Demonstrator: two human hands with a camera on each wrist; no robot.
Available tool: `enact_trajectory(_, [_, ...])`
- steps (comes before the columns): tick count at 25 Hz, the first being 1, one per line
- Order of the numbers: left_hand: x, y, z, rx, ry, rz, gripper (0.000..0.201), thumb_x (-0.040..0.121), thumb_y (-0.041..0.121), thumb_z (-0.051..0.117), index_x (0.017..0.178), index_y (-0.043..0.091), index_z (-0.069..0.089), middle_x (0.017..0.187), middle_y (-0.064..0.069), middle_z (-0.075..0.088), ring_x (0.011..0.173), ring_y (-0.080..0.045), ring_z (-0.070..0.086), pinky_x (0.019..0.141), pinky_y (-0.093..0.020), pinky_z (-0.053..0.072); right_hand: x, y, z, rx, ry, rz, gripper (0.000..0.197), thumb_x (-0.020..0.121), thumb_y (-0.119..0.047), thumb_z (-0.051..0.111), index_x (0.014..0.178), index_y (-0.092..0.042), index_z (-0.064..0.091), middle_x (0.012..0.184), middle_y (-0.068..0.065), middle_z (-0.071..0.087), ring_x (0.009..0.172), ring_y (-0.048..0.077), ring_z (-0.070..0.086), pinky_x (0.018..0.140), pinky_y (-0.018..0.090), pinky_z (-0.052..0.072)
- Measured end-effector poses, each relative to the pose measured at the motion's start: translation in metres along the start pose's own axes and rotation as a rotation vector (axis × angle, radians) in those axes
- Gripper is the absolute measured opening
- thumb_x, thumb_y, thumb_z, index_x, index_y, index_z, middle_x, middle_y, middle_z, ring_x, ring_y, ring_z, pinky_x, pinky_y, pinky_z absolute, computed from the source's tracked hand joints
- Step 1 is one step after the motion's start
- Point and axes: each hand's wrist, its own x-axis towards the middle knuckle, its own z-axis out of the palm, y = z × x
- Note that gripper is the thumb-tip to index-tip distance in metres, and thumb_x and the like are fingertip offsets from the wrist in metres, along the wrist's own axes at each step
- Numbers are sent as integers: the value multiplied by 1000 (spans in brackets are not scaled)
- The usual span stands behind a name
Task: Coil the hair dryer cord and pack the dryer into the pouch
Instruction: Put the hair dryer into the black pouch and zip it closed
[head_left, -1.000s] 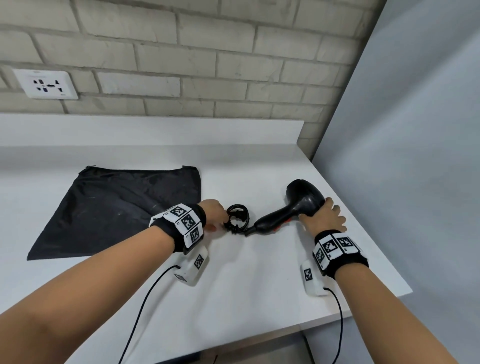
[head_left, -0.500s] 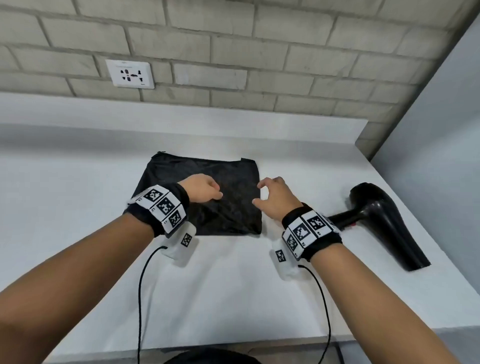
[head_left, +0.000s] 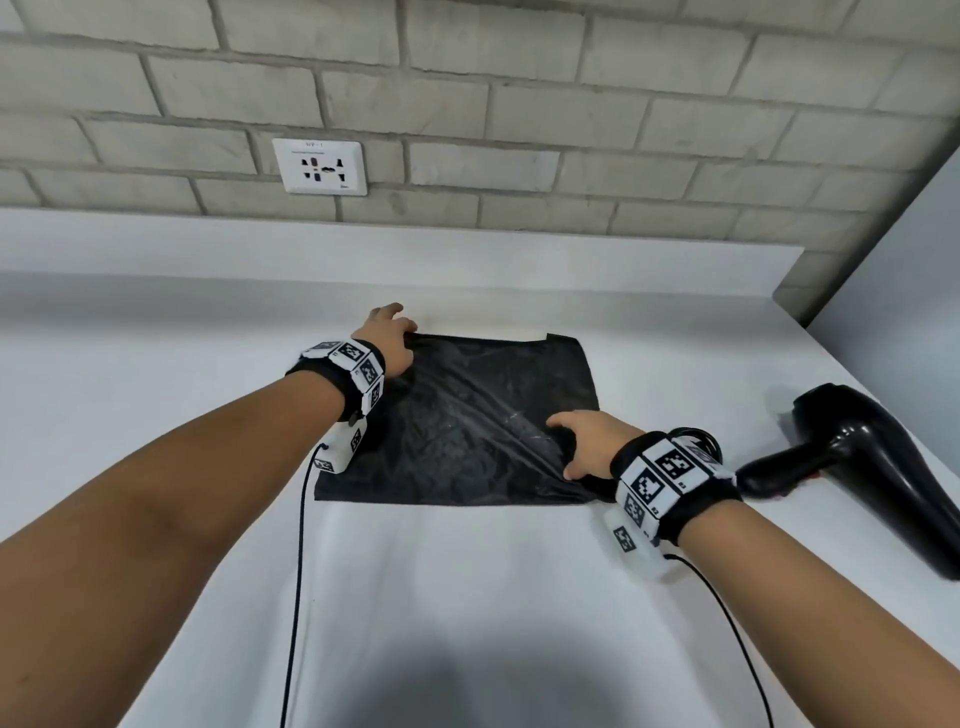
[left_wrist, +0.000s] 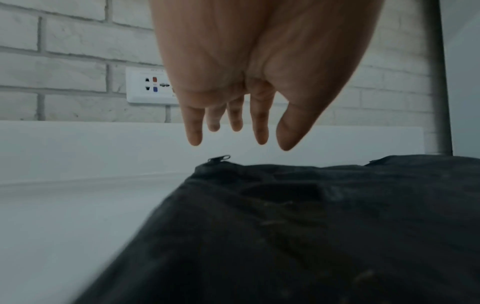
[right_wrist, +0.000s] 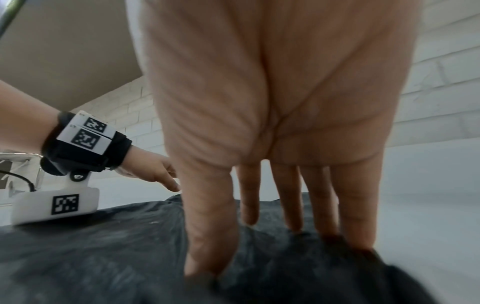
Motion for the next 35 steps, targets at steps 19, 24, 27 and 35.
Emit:
enact_trajectory(19, [-81, 38, -10, -225, 342, 858, 36, 75, 18, 40, 102, 4, 61, 92, -15, 64, 88, -25, 55, 76, -24, 38, -10, -28, -7, 143, 726, -153, 73, 81, -21, 61, 142, -20, 22, 150, 7, 26, 137, 29, 22, 107, 50, 30])
enact_trajectory(24, [-91, 31, -7, -303, 362, 885, 27, 82, 28, 41, 109, 28, 47, 92, -9, 58, 82, -14, 49, 71, -22, 42, -8, -33, -12, 175, 972, -148, 35, 81, -21, 61, 116, -17, 56, 127, 7, 53, 121, 31, 41, 101, 48, 30])
enact_trajectory(27, [-97, 30, -7, -252, 327, 798, 41, 85, 46, 39, 121, 29, 48, 108, -4, 56, 90, -9, 53, 78, -25, 43, -10, -35, -19, 210, 974, -262, 16, 83, -15, 58, 95, -12, 67, 99, 8, 69, 96, 33, 57, 92, 46, 39])
enact_trajectory(35, [-96, 50, -16, -446, -34, 489, 24, 92, 27, 53, 70, 19, 57, 62, 7, 54, 55, 1, 49, 63, -23, 37, -16, -43, -10, 154, 853, -445, 39, 85, -10, 39, 117, -13, 60, 108, 11, 69, 93, 34, 60, 83, 48, 48])
